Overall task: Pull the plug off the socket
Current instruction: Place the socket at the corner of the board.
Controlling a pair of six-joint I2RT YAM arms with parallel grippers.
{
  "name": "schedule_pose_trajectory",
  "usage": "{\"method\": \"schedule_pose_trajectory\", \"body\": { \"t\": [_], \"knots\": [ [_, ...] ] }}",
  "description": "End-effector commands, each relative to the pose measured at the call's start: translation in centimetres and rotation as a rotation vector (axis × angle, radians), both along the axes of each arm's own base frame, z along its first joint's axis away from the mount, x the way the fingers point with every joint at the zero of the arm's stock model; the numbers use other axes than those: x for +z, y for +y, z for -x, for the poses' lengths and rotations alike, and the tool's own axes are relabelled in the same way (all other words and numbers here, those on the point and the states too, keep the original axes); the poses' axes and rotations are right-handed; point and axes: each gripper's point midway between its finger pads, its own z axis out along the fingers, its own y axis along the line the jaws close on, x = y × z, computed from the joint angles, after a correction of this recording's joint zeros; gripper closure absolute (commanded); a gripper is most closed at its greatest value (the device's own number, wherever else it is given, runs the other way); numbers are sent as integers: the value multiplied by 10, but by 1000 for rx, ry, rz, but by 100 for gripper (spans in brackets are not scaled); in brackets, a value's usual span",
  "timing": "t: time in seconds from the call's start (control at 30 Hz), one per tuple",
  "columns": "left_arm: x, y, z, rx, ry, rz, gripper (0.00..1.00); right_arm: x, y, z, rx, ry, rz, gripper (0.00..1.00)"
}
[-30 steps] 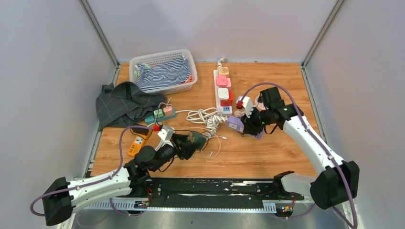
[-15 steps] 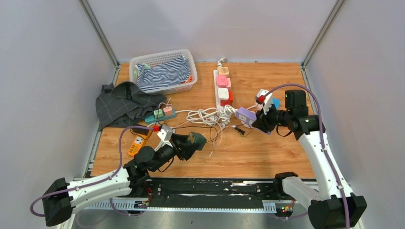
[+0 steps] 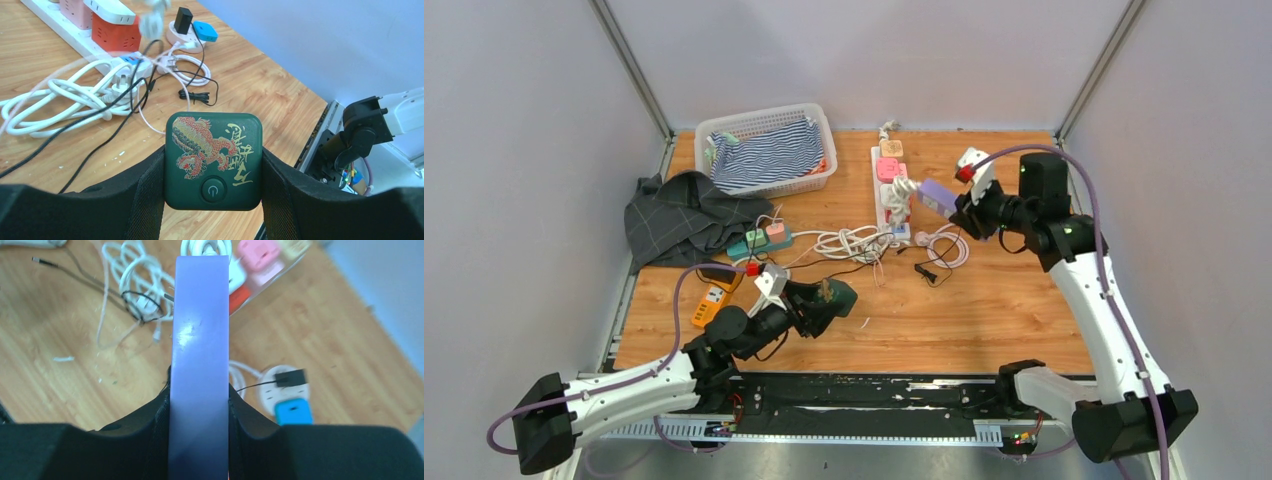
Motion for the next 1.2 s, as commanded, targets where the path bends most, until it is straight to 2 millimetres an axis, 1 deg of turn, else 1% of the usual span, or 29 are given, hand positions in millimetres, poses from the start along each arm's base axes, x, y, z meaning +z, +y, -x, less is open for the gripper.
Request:
{"method": "schedule_pose_trajectory", "body": {
  "t": [0.0, 0.1, 0.2, 0.27, 0.37, 0.43, 0.47, 0.5, 0.57, 0.67, 0.7, 0.73, 0.77, 0.87, 0.93, 0.97, 1.0, 1.03, 1.1, 1.13, 1.17],
  "knots": [
    [31, 0, -4, 14, -69, 41, 100, 92, -8, -14, -49, -233, -114, 100],
    [40, -1, -6, 18, -100, 35, 100, 104, -22, -12, -88, -243, -157, 100],
    [52, -2, -9, 27, -133, 31, 100, 112, -34, -13, -127, -271, -148, 100],
    [59, -2, -12, 39, -149, 30, 100, 116, -47, -20, -197, -288, -124, 100],
    [74, -3, -17, 60, -173, 37, 100, 117, -98, -42, -412, -287, -136, 100],
    [89, -7, -21, 69, -199, 34, 100, 114, -132, -56, -528, -276, -216, 100],
    [93, -11, -25, 70, -208, 20, 100, 111, -148, -63, -587, -273, -253, 100],
    [100, -15, -28, 71, -220, 14, 100, 106, -164, -71, -643, -273, -273, 100],
    [114, -26, -33, 54, -248, -2, 100, 92, -191, -86, -749, -275, -254, 100],
    [134, -47, -42, 15, -279, -19, 100, 71, -220, -112, -848, -266, -229, 100],
    [138, -55, -44, 1, -291, -28, 100, 61, -228, -124, -862, -255, -222, 100],
    [142, -63, -47, -14, -302, -40, 100, 53, -232, -133, -863, -250, -214, 100],
    [151, -70, -50, -24, -322, -40, 100, 44, -236, -144, -864, -239, -211, 100],
    [158, -89, -58, -52, -362, -75, 100, 16, -246, -174, -861, -172, -212, 100],
    [160, -102, -63, -71, -389, -101, 100, 2, -246, -191, -837, -113, -225, 100],
    [157, -108, -67, -82, -395, -119, 100, 0, -244, -198, -821, -96, -240, 100],
    [160, -113, -69, -88, -407, -121, 100, -1, -240, -204, -795, -82, -255, 100],
    [157, -120, -73, -101, -409, -135, 100, 1, -237, -208, -777, -77, -278, 100],
    [158, -131, -78, -130, -420, -140, 100, 7, -231, -213, -745, -82, -310, 100],
    [159, -138, -79, -148, -422, -140, 100, 4, -232, -214, -748, -79, -311, 100],
    [161, -145, -79, -175, -424, -134, 100, -4, -238, -215, -783, -68, -300, 100]
  ]
}}
